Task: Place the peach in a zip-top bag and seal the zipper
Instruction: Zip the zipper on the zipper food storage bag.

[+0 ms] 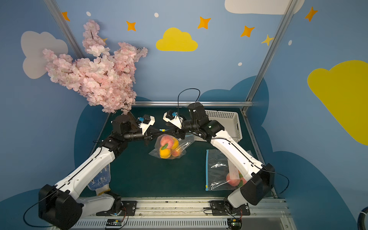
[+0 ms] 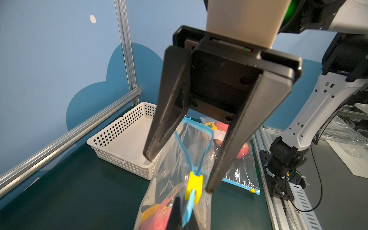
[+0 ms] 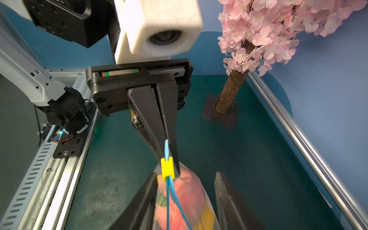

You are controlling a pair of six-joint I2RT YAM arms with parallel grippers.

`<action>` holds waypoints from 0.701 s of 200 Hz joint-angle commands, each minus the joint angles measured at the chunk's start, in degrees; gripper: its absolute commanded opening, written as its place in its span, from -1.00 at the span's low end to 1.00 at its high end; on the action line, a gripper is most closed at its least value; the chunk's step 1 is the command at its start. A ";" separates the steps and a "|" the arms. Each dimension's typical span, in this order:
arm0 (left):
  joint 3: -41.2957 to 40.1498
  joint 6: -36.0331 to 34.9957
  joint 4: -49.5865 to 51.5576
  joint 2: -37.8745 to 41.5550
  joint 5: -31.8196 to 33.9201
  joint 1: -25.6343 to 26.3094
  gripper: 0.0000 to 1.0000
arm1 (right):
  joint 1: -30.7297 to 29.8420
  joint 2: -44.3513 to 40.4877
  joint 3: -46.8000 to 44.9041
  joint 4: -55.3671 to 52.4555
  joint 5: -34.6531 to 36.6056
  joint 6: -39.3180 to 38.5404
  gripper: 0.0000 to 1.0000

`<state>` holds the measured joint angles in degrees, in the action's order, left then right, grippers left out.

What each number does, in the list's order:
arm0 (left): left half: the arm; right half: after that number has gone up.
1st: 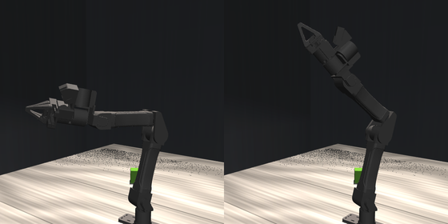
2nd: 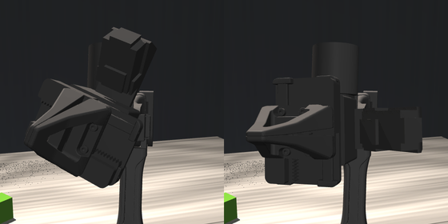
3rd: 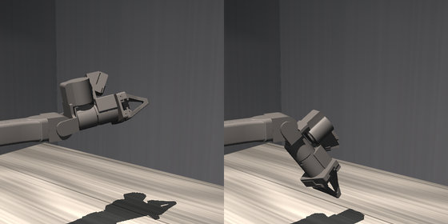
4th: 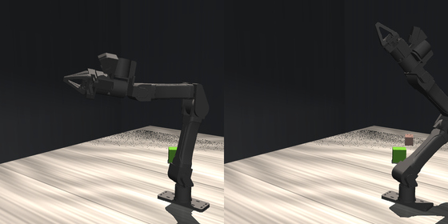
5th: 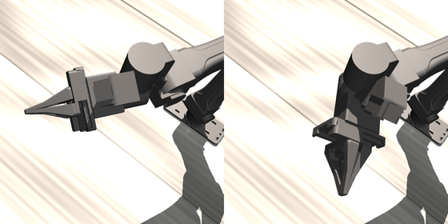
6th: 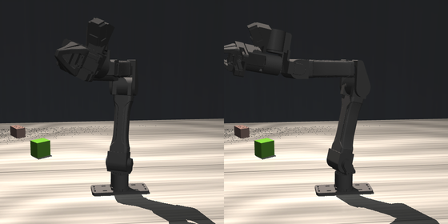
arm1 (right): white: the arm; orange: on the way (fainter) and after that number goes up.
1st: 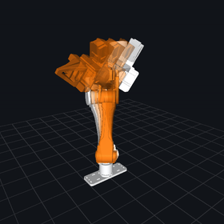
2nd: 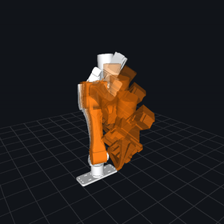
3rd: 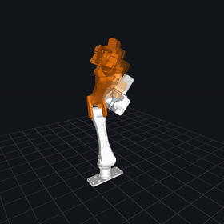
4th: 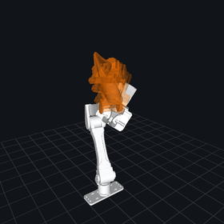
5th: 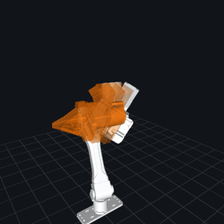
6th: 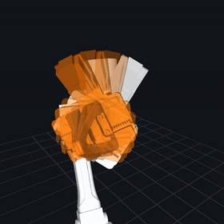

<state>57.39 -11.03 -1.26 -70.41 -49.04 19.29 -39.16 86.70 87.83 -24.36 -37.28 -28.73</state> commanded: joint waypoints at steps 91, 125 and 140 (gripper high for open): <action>2.12 -1.85 1.78 0.94 -0.66 0.13 -0.94 | -0.65 3.75 4.78 -4.91 -7.30 -5.29 -0.41; 2.03 -1.89 2.03 0.98 -0.66 0.14 -0.94 | -0.66 4.44 5.33 -5.92 -7.44 -6.14 -0.81; 1.86 -1.98 2.14 1.06 -0.28 0.12 -0.94 | -0.57 4.36 5.51 -6.48 -7.55 -6.70 -0.96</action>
<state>57.76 -12.27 0.49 -70.26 -48.58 19.22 -39.48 90.85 91.09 -28.84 -44.10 -34.20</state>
